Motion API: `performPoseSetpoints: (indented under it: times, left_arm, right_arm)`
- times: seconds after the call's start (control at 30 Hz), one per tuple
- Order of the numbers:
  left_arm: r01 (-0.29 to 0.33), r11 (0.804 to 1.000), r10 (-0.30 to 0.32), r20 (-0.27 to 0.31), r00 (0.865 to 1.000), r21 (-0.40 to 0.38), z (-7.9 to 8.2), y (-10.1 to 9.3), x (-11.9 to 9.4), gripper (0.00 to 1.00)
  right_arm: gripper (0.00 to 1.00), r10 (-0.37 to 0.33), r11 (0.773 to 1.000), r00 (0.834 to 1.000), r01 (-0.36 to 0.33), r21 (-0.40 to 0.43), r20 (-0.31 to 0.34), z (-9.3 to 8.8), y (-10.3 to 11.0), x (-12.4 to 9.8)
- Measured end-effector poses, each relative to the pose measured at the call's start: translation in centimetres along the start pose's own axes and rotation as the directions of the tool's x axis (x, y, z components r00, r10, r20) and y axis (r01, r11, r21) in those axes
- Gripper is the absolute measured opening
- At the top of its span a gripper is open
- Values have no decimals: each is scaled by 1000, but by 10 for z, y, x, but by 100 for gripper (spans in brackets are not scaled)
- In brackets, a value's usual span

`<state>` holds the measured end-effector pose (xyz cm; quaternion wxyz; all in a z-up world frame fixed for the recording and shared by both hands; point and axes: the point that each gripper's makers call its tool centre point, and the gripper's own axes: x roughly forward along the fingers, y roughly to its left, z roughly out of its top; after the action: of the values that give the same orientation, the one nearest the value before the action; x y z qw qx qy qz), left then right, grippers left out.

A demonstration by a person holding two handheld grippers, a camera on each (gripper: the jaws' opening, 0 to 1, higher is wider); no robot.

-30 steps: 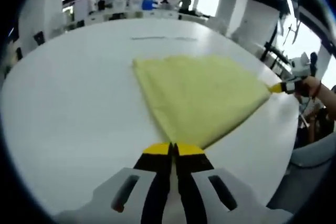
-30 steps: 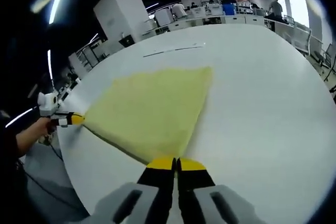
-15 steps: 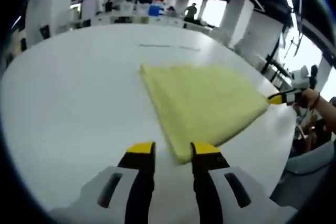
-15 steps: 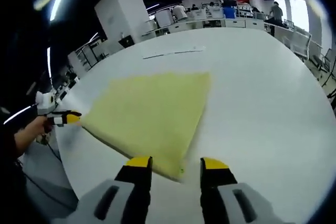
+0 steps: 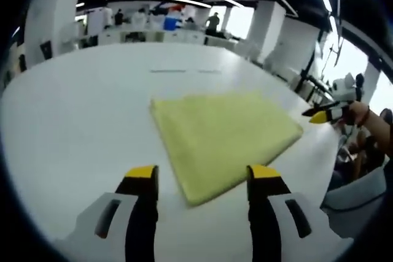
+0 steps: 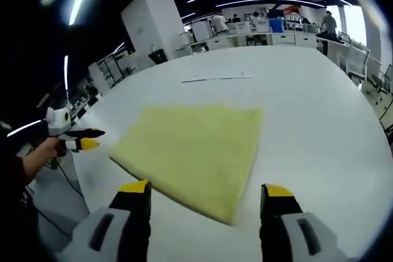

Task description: Fold the garment on the visible template until the final outline fits inside the template.

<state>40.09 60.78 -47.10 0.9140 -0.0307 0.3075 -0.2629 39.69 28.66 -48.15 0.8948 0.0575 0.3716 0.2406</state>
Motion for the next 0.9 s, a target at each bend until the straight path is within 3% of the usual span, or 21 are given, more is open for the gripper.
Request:
performPoseSetpoints:
  times: [0.17,0.37,0.57,0.7,0.8,0.9]
  left_arm:
    - [15,1000,-15,-1,1000,-11,4,-8,-8,71]
    - [15,1000,-15,-16,1000,4,2,-14,-15,80]
    - [16,1000,-16,21,1000,-4,9,-18,-25,88]
    - [-4,1000,5,51,999,-20,14,-15,-30,94]
    - [-9,1000,10,65,998,-22,15,-17,-32,97]
    - [-7,1000,7,45,999,-3,8,-19,-33,99]
  right_arm:
    - [85,16,1000,1000,-16,-23,3,4,9,-6]
    - [89,30,999,999,-29,-43,15,7,20,-14]
    - [99,14,997,1000,-12,-77,19,5,29,-21]
    - [99,6,996,1000,-5,-92,9,-1,33,-22]
    - [99,20,997,999,-16,-81,42,1,41,-25]
    - [99,32,996,998,-26,-85,61,5,48,-29]
